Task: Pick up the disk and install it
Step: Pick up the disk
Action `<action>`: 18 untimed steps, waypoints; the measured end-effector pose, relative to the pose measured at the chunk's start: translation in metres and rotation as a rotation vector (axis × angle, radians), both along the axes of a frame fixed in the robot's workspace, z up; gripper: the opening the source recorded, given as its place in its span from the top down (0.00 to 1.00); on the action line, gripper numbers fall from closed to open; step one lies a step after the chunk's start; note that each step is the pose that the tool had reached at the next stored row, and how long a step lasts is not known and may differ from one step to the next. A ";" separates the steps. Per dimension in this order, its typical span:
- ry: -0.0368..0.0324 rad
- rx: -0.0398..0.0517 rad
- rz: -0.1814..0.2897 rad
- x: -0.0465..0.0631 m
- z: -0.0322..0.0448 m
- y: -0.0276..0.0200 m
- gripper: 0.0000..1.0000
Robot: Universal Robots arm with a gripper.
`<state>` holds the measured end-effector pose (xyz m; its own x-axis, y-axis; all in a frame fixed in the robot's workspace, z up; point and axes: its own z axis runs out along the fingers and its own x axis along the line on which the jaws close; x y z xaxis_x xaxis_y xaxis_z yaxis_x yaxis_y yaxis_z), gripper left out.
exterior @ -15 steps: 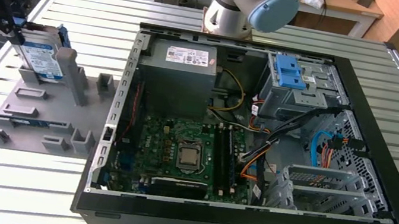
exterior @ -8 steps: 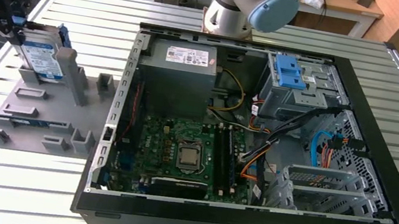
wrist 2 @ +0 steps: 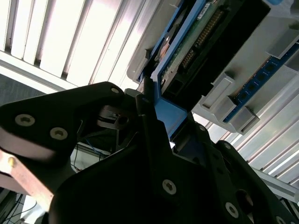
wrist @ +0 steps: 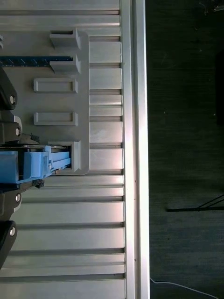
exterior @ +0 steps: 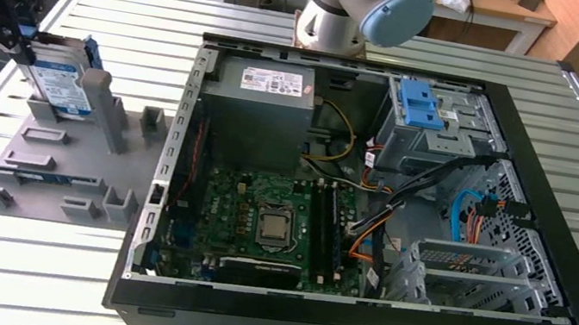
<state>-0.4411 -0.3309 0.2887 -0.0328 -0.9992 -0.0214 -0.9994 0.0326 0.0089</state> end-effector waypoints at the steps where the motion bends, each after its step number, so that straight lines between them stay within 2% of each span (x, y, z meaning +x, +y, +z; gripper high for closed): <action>1: -0.0001 0.0000 0.000 0.000 0.0001 0.0000 0.64; 18: 0.0001 -0.0001 0.000 0.000 0.0057 0.0000 0.64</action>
